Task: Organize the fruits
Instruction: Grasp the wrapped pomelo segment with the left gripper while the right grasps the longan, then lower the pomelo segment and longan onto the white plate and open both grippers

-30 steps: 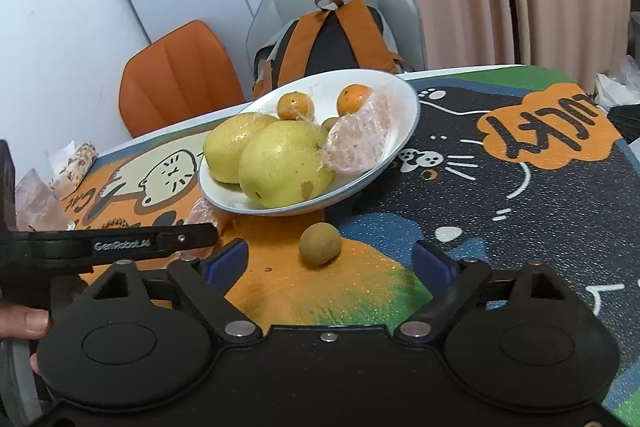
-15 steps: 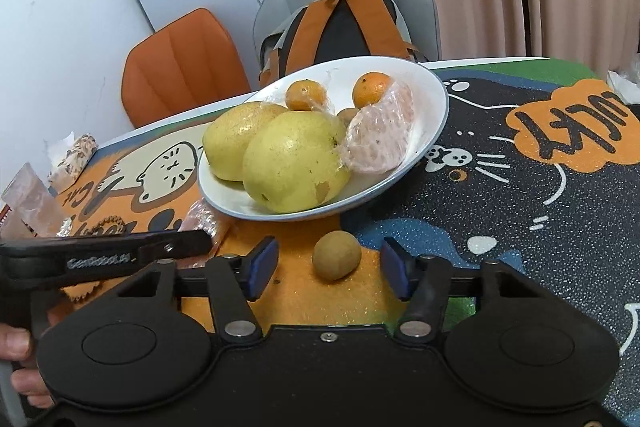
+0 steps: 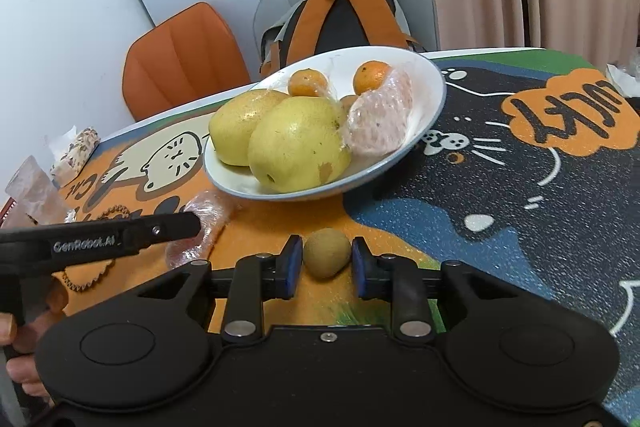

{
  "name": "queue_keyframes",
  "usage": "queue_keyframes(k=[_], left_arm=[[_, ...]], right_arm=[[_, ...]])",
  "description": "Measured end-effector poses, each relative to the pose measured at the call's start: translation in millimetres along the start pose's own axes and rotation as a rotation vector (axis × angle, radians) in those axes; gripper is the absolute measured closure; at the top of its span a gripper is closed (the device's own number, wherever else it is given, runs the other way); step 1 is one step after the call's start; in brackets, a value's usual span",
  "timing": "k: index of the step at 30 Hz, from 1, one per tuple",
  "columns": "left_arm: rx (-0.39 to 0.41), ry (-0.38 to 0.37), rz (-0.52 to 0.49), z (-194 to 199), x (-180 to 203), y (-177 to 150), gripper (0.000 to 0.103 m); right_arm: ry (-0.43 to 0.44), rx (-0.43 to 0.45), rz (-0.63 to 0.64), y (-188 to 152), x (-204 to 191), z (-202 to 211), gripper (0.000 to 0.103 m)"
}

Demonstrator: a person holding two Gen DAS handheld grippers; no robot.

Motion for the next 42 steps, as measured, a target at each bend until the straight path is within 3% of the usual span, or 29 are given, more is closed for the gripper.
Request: queue_keyframes(k=[10, 14, 17, 20, 28, 42], left_arm=[[0.002, 0.059, -0.039, -16.0, 10.9, -2.4, 0.058], [0.006, 0.085, -0.074, -20.0, 14.1, -5.7, 0.058], [0.003, 0.099, -0.084, -19.6, 12.8, -6.0, 0.068], [-0.02, 0.075, -0.079, -16.7, 11.2, -3.6, 0.069], [0.046, 0.004, -0.061, 10.0, 13.0, 8.2, 0.07], [0.103, -0.007, -0.033, 37.7, -2.2, 20.0, 0.07]], right_arm=[[-0.019, 0.019, -0.024, 0.2, 13.3, 14.3, 0.078], [-0.023, 0.028, -0.028, 1.6, 16.2, 18.8, 0.078], [-0.026, 0.039, -0.036, 4.9, 19.7, 22.8, 0.078], [-0.028, 0.049, -0.038, 8.4, 20.5, 25.7, 0.078], [-0.016, 0.076, -0.035, 16.2, 15.6, 30.4, 0.078], [-0.007, 0.12, -0.034, 33.4, 13.0, 37.4, 0.078]])
Point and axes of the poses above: each gripper's, at about its wrist camera, not at the fingertips, and z roughly against the way its jaws point, x to its right, y to its top, the point moved 7 cm from there along -z, roughly the way its jaws point, and after that the axes turned 1 degree about -x, right-handed, at the moved point
